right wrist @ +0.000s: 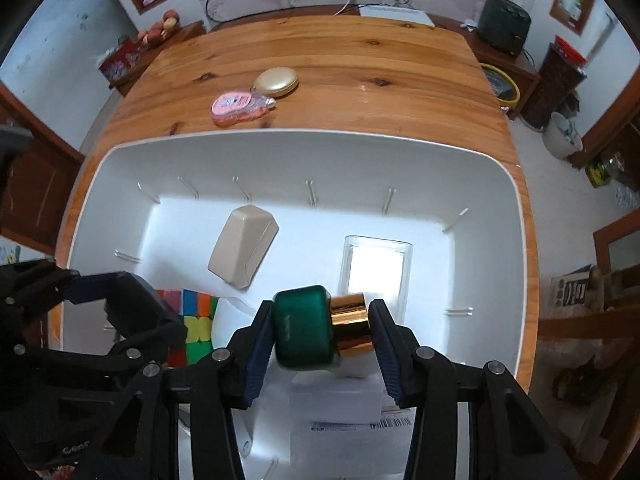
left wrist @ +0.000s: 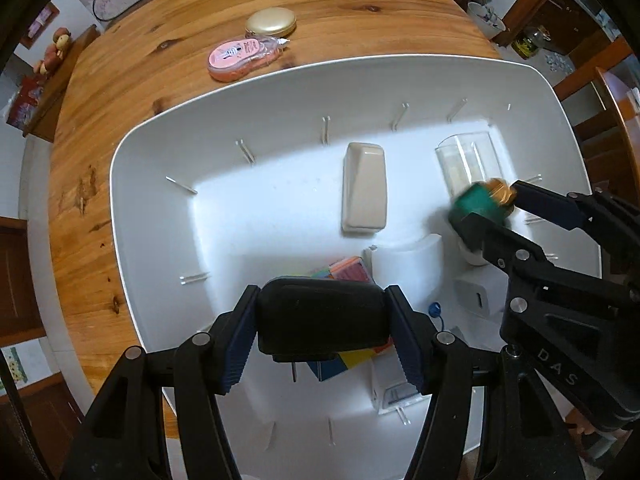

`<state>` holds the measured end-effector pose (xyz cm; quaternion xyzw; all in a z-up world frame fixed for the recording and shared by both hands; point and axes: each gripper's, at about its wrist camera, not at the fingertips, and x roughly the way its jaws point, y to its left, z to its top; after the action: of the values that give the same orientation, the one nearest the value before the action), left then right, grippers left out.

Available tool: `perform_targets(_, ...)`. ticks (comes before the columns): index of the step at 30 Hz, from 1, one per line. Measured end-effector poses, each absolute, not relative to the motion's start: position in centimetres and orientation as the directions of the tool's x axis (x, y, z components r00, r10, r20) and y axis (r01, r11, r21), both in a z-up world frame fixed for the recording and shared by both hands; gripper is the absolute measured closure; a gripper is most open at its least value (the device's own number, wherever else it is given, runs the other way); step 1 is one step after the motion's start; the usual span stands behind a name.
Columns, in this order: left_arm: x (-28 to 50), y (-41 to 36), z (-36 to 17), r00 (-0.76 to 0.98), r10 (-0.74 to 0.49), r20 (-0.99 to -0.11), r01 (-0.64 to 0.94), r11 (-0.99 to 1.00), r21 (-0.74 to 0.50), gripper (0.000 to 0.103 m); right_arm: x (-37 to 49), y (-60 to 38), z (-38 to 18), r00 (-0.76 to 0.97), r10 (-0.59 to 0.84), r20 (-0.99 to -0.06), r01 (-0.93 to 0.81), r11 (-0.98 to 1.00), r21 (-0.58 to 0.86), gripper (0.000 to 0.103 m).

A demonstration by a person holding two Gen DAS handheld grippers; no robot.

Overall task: Organize rigid objects
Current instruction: 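Open both tools to release the charger and bottle in the tray, withdraw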

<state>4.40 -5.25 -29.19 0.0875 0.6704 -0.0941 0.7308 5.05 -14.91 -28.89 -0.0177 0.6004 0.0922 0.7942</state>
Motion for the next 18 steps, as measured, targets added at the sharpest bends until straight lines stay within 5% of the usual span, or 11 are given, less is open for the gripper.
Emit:
perform_targets(7, 4.1, -4.3, -29.4, 0.08, -0.002, -0.997, 0.22, 0.975, 0.015, 0.034, 5.0, -14.2, -28.6, 0.271, 0.083, -0.959, -0.225, 0.974, 0.02, 0.054)
perform_targets(11, 3.5, -4.2, -29.1, 0.066, -0.013, -0.998, 0.216, 0.976, 0.002, 0.025, 4.5, -14.4, -27.6, 0.296, 0.089, -0.951, -0.241, 0.97, 0.016, 0.041)
perform_targets(18, 2.4, -3.6, -27.1, 0.084, -0.047, -0.995, 0.185, 0.982, -0.031, 0.02, 3.6, -15.2, -25.9, 0.333, 0.109, -0.937, -0.243, 0.97, 0.026, 0.041)
